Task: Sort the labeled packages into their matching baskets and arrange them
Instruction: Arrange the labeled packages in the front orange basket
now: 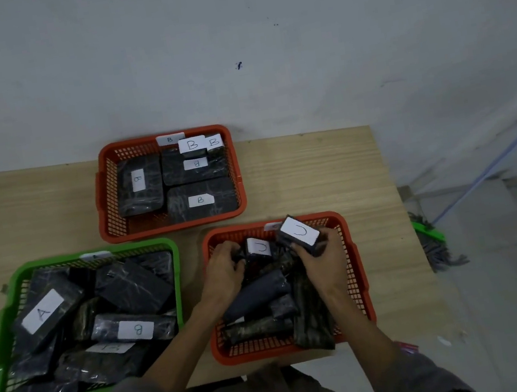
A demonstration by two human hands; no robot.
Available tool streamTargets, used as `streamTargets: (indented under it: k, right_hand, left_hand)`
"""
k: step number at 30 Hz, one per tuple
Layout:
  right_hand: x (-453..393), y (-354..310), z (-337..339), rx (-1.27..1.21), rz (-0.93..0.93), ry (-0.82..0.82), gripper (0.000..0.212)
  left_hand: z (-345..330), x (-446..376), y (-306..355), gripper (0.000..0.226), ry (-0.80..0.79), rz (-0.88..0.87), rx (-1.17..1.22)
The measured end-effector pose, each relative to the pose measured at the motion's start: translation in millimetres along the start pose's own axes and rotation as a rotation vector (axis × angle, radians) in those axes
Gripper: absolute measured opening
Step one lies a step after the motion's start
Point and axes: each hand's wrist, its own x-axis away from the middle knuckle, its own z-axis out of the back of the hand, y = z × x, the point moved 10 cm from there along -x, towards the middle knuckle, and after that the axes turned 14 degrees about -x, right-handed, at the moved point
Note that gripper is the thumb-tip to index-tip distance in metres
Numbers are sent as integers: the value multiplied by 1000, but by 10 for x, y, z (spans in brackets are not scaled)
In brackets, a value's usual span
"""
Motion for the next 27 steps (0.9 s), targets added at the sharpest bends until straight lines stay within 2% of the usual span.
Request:
streamTargets:
  k: [5,11,13,18,22,25,27]
  right_hand:
    - [109,136,373,101,-10,126,55]
    - [112,95,291,185,-44,89,88]
    - [144,10,258,211,-5,92,92]
    - [333,-227,217,209,130,165,72]
    - [412,-277,114,218,167,133,61]
    - [456,-302,-9,234,213,80,48]
    - [466,-328,-96,183,237,34,32]
  left_hand:
    - [-121,10,89,40,-39,-10,-93]
    - [-15,-43,152,45,-32,-20,-380]
    - [-2,-49,76,46,-83,10,-460]
    - [-18,-67,20,41,-176,50,-556]
    - [-78,-105,-66,44,-283,108,-531]
    - [-59,-107,-102,44,-281,115,-473]
    - [-6,-100,-64,38,-224,85,-407]
